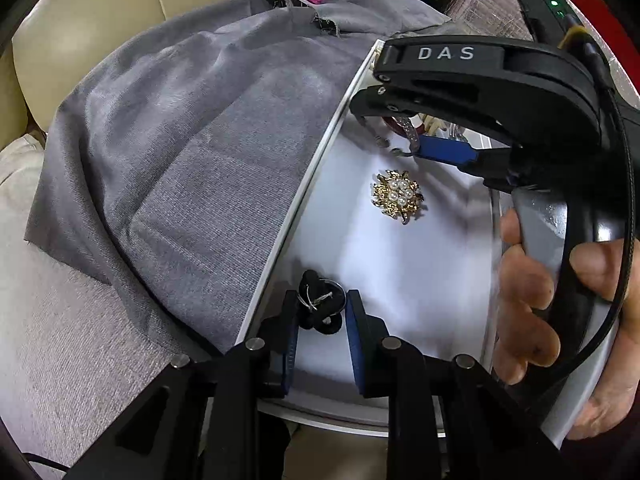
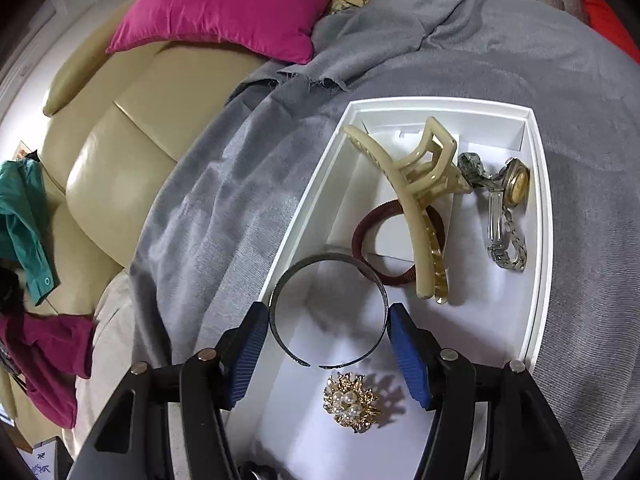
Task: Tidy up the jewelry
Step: 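Release the bangle into the box with the right tool while the left tool releases the black ring, then move both open tools back to the black scrunchie and brown hair tie, then grasp the black scrunchie with the left tool while the right tool grasps the brown hair tie, then carry the scrunchie with the left tool while the right tool carries the hair tie toward the box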
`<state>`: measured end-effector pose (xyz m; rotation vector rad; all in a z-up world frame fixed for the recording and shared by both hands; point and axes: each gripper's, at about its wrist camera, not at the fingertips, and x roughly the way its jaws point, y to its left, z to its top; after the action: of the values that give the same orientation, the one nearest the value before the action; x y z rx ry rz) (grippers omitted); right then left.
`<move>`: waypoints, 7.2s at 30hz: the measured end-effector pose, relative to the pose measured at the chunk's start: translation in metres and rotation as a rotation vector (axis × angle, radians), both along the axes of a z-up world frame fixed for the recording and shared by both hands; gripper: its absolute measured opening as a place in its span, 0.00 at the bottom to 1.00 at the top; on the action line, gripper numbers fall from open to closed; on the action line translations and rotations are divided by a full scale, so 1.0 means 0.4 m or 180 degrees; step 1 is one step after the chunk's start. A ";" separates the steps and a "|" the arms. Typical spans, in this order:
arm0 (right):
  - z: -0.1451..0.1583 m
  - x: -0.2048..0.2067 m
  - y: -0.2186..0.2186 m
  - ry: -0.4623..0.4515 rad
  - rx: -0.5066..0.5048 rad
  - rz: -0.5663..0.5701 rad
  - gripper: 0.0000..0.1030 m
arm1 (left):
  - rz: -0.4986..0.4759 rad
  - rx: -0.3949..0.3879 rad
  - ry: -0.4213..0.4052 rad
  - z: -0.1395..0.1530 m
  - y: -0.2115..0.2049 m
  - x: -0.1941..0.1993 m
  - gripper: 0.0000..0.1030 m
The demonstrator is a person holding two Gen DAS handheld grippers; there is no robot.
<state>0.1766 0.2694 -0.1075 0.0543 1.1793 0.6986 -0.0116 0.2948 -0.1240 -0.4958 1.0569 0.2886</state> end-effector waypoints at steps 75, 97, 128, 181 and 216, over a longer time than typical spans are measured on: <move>0.044 -0.032 -1.363 0.0126 0.0872 -0.2391 0.38 | -0.2106 0.0457 -0.0869 0.086 -0.916 0.448 0.58; 0.010 -0.019 -1.312 0.0151 0.0612 -0.2331 0.26 | -0.2261 0.0312 -0.0645 0.025 -0.961 0.516 0.33; 0.016 -0.032 -1.301 0.0123 0.0406 -0.2310 0.11 | -0.2318 0.1010 -0.0891 0.084 -0.940 0.403 0.08; 0.053 -0.038 -1.255 -0.0153 0.0387 -0.2179 0.11 | -0.2077 0.0904 -0.0888 0.106 -0.843 0.384 0.09; 0.122 -0.118 -0.939 -0.0584 0.0747 -0.1484 0.11 | -0.0923 0.1293 -0.1531 0.293 -0.484 0.081 0.09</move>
<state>0.1295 -0.1061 -0.0587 0.4397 0.8601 0.4140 0.0208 0.1014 -0.0067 -0.0336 0.5668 0.1105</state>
